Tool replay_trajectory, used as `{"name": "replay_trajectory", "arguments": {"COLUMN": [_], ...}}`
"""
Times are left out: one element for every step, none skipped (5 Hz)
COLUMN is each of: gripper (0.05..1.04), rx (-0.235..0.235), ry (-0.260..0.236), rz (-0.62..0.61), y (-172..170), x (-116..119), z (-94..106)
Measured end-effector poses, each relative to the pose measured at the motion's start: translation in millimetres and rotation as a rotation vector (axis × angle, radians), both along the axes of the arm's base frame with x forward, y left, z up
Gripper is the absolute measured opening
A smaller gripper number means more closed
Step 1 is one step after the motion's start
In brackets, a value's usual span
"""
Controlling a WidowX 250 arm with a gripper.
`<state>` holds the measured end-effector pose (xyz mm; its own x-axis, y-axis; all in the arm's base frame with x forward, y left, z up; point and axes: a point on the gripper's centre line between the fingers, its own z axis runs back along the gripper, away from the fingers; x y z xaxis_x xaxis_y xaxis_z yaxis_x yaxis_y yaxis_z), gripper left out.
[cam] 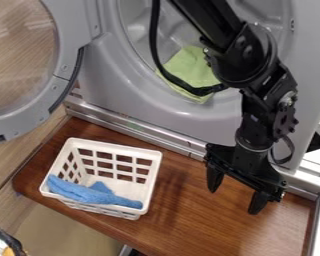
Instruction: Moved the cloth from inside the bascket to the right side
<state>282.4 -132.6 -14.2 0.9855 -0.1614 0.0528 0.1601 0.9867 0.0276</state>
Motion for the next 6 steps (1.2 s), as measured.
{"name": "replay_trajectory", "arguments": {"gripper": [1.001,1.001,1.001,1.000,1.001,1.000], "rx": [0.002,-0.083,-0.134,-0.110,-0.031,0.098], "ry": [0.026,0.036,0.018,-0.070,-0.196,-0.201], "rz": [0.019,0.263,0.520,0.774,1.013,1.236], "y": [1.2,14.3,21.8,37.8,58.1,90.4], "x": [-5.7,-23.4,-34.3,-53.4,-79.7,-103.8], "z": [-8.8,-10.6,6.4,23.7,47.4,54.8]}}
